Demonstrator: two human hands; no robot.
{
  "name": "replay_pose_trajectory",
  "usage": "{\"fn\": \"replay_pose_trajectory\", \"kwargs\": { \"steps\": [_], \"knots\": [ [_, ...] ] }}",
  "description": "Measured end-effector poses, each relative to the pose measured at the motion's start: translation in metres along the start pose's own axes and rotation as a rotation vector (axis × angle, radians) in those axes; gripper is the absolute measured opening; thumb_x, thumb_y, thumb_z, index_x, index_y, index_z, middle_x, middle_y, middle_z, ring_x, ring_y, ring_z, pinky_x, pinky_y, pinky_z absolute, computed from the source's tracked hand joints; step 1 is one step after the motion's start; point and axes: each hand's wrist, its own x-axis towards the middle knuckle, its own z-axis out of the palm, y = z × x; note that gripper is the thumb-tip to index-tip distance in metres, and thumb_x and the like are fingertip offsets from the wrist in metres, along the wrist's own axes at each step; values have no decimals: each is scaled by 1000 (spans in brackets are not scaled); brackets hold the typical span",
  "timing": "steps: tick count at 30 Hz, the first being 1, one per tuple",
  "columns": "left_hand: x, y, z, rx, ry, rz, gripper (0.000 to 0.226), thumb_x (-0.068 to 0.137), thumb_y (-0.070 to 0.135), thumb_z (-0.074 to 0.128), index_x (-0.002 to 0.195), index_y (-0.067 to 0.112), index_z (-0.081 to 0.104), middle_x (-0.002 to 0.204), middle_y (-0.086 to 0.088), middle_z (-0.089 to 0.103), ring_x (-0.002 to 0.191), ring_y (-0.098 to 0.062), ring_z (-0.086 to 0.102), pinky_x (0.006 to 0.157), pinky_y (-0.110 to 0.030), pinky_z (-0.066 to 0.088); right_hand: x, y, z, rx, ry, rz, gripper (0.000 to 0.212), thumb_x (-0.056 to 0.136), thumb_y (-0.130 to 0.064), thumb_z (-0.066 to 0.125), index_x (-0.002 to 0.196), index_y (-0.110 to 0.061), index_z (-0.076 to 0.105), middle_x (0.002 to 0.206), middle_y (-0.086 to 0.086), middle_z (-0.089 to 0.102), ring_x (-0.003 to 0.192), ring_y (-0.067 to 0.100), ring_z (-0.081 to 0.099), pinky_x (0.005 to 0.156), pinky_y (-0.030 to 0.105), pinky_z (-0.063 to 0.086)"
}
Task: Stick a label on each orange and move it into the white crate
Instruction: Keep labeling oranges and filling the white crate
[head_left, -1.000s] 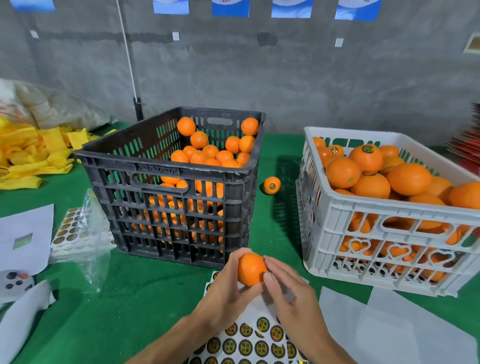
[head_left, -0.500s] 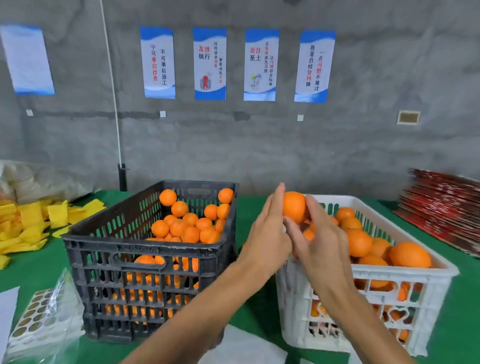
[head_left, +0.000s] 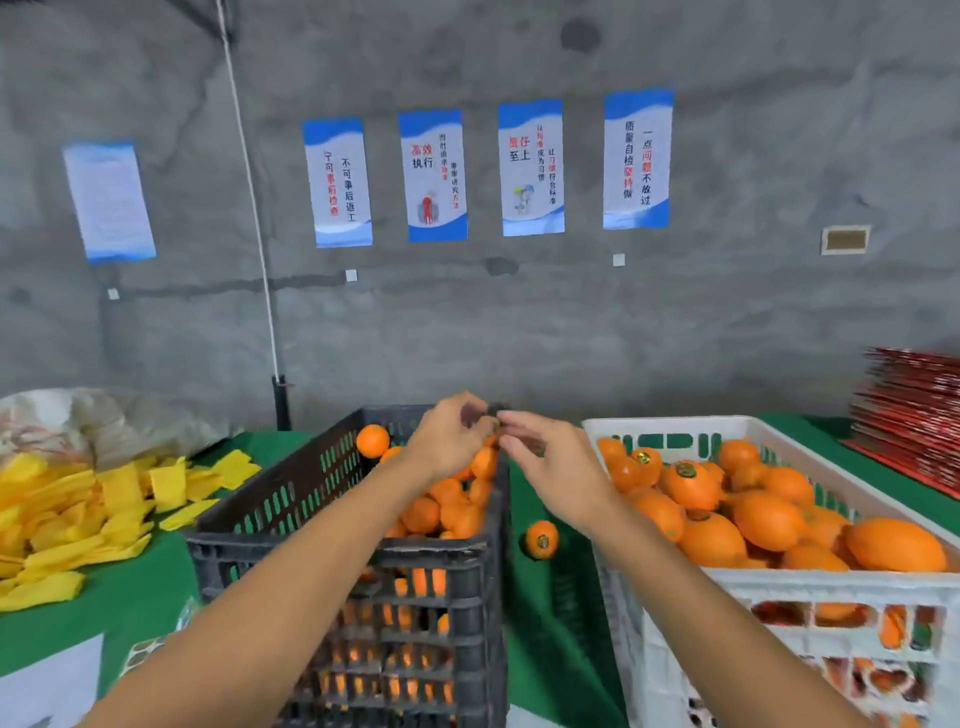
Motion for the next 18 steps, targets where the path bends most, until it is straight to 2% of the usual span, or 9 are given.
{"fn": "replay_pose_trajectory", "kwargs": {
  "steps": [1, 4, 5, 7, 9, 11, 13, 17, 18],
  "knots": [
    [1, -16, -12, 28, -7, -55, 26, 96, 10, 68, 121, 2, 67, 118, -18, 71, 114, -32, 66, 103, -44, 50, 7, -5, 15, 40, -68, 33, 27, 98, -7, 66, 123, -13, 74, 110, -7, 76, 101, -8, 68, 97, 29, 54],
    [3, -60, -41, 150, -161, -205, 38, 94, 14, 73, 130, 6, 62, 111, -14, 68, 99, -27, 64, 98, -44, 53, 30, -15, 60, -80, -228, 116, 30, 100, -4, 57, 126, -6, 71, 123, 10, 73, 119, 21, 66, 105, 30, 48],
    [4, -73, -49, 252, -272, -251, 47, 94, 20, 75, 137, 11, 59, 118, -12, 64, 105, -26, 62, 99, -43, 52, 37, -15, 72, -123, -284, 152, 32, 100, -3, 54, 128, -5, 70, 127, 15, 70, 123, 28, 63, 106, 34, 46],
    [5, -94, -64, 494, -517, -379, 65, 92, 37, 76, 150, 26, 48, 145, -8, 53, 128, -29, 55, 95, -42, 51, 48, -9, 93, -241, -385, 195, 38, 101, -4, 49, 135, -9, 65, 137, 19, 63, 131, 35, 56, 107, 41, 45],
    [11, -113, -77, 585, -640, -523, 78, 89, 44, 78, 155, 34, 39, 158, -7, 41, 138, -34, 48, 81, -39, 50, 56, 0, 109, -360, -436, 190, 44, 101, -3, 46, 141, -15, 60, 142, 19, 58, 131, 37, 53, 105, 44, 47],
    [22, -132, -83, 603, -644, -582, 84, 87, 44, 80, 158, 34, 35, 162, -8, 37, 139, -35, 48, 74, -35, 49, 66, 10, 117, -407, -443, 198, 46, 100, -1, 47, 142, -15, 59, 141, 19, 57, 129, 38, 55, 103, 47, 49],
    [36, -142, -81, 650, -636, -592, 87, 87, 42, 80, 159, 33, 33, 164, -9, 33, 140, -35, 47, 75, -35, 49, 80, 20, 122, -423, -427, 206, 45, 100, -2, 50, 143, -15, 57, 141, 19, 57, 129, 37, 55, 103, 46, 50],
    [69, -143, -62, 749, -658, -556, 89, 89, 45, 77, 161, 35, 26, 168, -6, 23, 146, -37, 39, 100, -46, 50, 105, 37, 130, -414, -434, 231, 49, 98, 0, 53, 145, -15, 54, 143, 18, 56, 131, 36, 54, 104, 43, 49],
    [78, -139, -55, 755, -667, -534, 90, 90, 47, 76, 162, 35, 23, 168, -7, 24, 145, -38, 40, 102, -48, 49, 110, 41, 131, -395, -415, 243, 49, 97, 0, 54, 144, -15, 55, 142, 17, 57, 130, 35, 54, 102, 43, 50]
  ]
}}
